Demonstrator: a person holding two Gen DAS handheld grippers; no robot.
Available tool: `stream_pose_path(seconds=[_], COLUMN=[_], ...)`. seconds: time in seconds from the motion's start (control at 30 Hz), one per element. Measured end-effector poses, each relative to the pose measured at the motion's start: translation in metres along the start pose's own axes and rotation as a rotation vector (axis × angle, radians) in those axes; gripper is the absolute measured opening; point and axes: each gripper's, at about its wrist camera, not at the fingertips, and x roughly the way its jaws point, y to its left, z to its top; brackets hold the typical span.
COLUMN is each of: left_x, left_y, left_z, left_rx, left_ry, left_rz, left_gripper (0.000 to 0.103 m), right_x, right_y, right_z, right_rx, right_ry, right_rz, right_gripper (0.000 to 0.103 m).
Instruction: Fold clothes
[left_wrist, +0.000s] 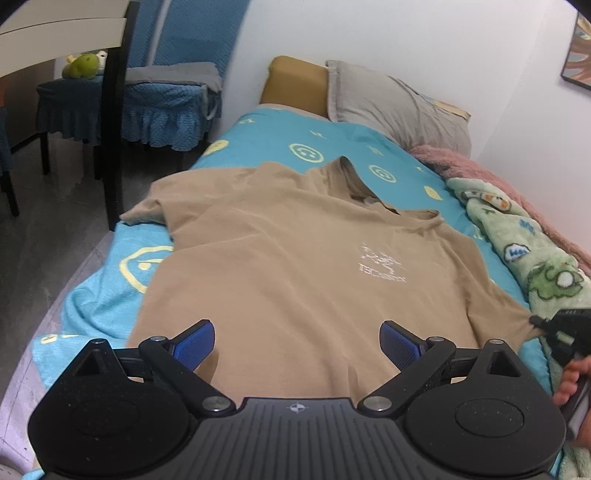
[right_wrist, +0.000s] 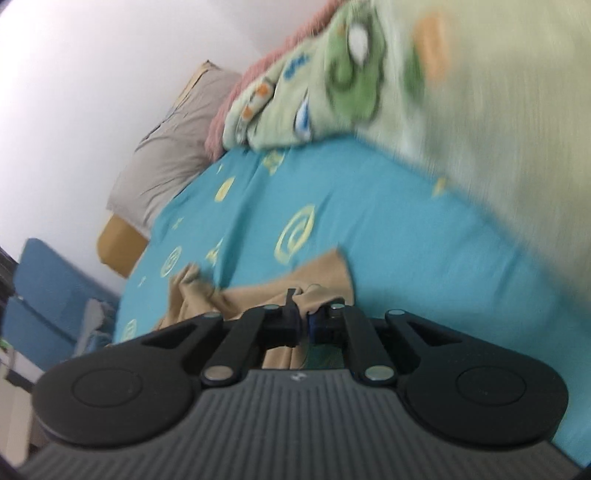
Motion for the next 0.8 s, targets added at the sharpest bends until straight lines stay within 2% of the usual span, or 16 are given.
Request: stream_pose_path(seconds=[0.1,0.17,0.27,0.3,0.37,0.4,0.43,0.57,0.63,0.7,0.8], left_x=[0.000,0.000,0.000,0.000,0.000,-0.002,-0.003,-0.013,-0.014,-0.014,-0.012], left_y=[-0.008,-0.015,-0.030,-0.036,-0.047,-0.053,-0.058,-0.075,-0.081,-0.085,-0.090], left_z=[-0.002,-0.003,-0.010,-0.012,-0.019,-0.023,-0.027,-0.046,-0.057,-0.069,-0.085], left_rx=[0.042,0.081,0.156,0.184,0.240,0.271,0.292,0.332,0.321,0.288,0.211], left_ry=[-0.001,0.002,0.023,0.035,0.060,0.077,0.094,0.177,0.249,0.336,0.451], left_rz=[-0.042,-0.083,-0.150,-0.180,-0.238,-0.265,-0.290,-0.389,-0.429,-0.476,-0.527], left_gripper=[0.097,0.097,0.097,0.096,0.095,0.093,0.093,0.090,0.084,0.081,0.074], right_x=[0.004,0.008,0.002,-0.003,-0.018,-0.034,-0.049,-0.117,-0.156,-0.191,-0.231], right_y=[-0.004,-0.003,0.000,0.001,0.006,0.011,0.016,0.035,0.041,0.043,0.044], right_z=[0.018,0.023,0.024,0.024,0.023,0.020,0.018,0.003,-0.007,-0.019,-0.029], right_rx=[-0.075,-0.131,-0.113,-0.090,-0.048,-0.057,-0.065,-0.094,-0.108,-0.143,-0.185], right_ry=[-0.005,0.043,0.113,0.136,0.173,0.165,0.156,0.141,0.128,0.100,0.038], right_rz=[-0.042,-0.060,-0.053,-0.045,-0.032,-0.026,-0.019,0.045,0.100,0.152,0.178], right_gripper=[0.007,0.009,0.012,0.018,0.056,0.091,0.096,0.095,0.095,0.095,0.095])
